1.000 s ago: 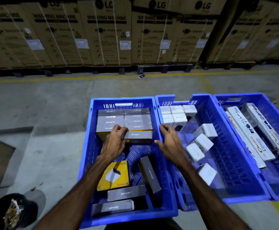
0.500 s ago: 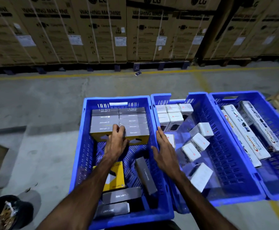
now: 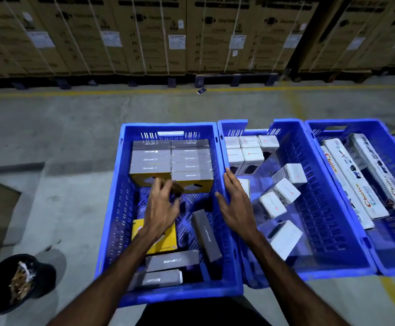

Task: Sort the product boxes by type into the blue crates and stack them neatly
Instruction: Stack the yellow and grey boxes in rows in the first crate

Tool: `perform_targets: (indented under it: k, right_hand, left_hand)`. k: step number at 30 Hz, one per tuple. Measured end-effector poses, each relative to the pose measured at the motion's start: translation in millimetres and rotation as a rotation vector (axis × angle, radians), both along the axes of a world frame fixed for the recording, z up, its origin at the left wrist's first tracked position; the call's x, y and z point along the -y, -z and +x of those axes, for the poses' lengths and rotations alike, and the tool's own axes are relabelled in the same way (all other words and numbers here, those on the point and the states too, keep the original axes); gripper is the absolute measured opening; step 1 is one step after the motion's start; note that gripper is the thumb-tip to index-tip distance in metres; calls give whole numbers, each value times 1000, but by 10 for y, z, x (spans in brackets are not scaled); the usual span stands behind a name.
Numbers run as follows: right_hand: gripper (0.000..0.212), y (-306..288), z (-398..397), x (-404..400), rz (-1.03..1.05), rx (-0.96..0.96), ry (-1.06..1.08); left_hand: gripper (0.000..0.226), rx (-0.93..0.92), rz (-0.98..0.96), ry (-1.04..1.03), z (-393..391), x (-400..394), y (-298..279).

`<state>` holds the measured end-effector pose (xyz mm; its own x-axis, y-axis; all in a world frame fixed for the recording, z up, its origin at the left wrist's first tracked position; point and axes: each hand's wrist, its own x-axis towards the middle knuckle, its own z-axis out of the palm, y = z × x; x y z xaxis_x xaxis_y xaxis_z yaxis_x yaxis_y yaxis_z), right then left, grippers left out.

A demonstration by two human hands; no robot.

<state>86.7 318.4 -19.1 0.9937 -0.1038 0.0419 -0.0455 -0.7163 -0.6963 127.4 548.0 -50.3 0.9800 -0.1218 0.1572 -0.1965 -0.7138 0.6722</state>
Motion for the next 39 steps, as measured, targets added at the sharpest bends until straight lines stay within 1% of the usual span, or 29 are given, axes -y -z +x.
perform_targets:
  k: [1, 3, 5, 6, 7, 9, 11, 12, 14, 18, 20, 22, 24, 26, 27, 29, 30, 32, 34, 35, 36, 37, 39]
  right_hand:
    - [61, 5, -11, 14, 3, 1, -12]
    - [62, -1, -24, 33, 5, -4, -31]
    - [61, -9, -39, 59, 13, -9, -41]
    - [61, -16, -48, 74, 16, -11, -49]
    - [60, -29, -50, 88, 24, -12, -56]
    - [57, -55, -52, 139, 51, -21, -67]
    - [53, -90, -66, 194, 57, -40, -67]
    - [50, -103, -78, 224, 50, -50, -63]
    - [44, -142, -122, 275, 27, -51, -47]
    - [48, -307, -223, 263, 63, -14, -41]
    - [48, -401, -264, 204, 44, 2, -82]
    - [56, -468, -276, 150, 41, -18, -120]
    - [64, -504, -248, 110, 74, -40, -146]
    - [68, -549, -194, 72, 110, -32, -160]
    - [69, -575, -165, 59, 140, -33, -160]
    - [63, -609, -108, 40, 186, -30, -158]
    - [57, -619, -89, 24, 199, -2, -159]
    - [47, -659, -88, -38, 221, 110, -141]
    - [41, -743, -116, -182, 221, 248, -94]
    - [37, -782, -139, -276, 200, 310, -77]
    - [35, -792, -163, -375, 162, 369, -70]
    - [34, -781, -193, -468, 107, 430, -77]
    - [32, -709, -251, -633, -26, 553, -145]
  left_hand:
    - [46, 30, 38, 144, -105, -16, -61]
    - [59, 13, 118, 427, -272, -2, -159]
    - [76, -32, 252, 595, -308, 76, -189]
    - [79, -62, 341, 658, -287, 141, -189]
    - [76, -81, 437, 705, -250, 206, -203]
    - [55, -62, 586, 787, -170, 339, -199]
    - [35, -32, 619, 814, -79, 366, -211]
    - [33, 1, 628, 825, -31, 312, -204]
    - [34, -75, 518, 751, 52, 148, -210]
    - [38, -296, 207, 566, 217, -211, -464]
    - [33, -401, 60, 477, 280, -346, -626]
    - [25, -466, -81, 439, 327, -443, -744]
    - [25, -543, -263, 410, 316, -483, -843]
    - [24, -586, -379, 386, 276, -510, -915]
    - [24, -603, -408, 377, 244, -514, -937]
    - [27, -630, -455, 343, 189, -537, -944]
    - [28, -626, -485, 297, 175, -551, -910]
    - [29, -579, -597, 126, 117, -525, -873]
    - [24, -548, -794, -82, 18, -434, -873]
    - [21, -562, -886, -143, -52, -360, -897]
    - [20, -597, -982, -169, -129, -273, -931]
    - [25, -658, -1083, -173, -201, -183, -981]
    - [44, -829, -1305, -157, -303, -64, -1079]
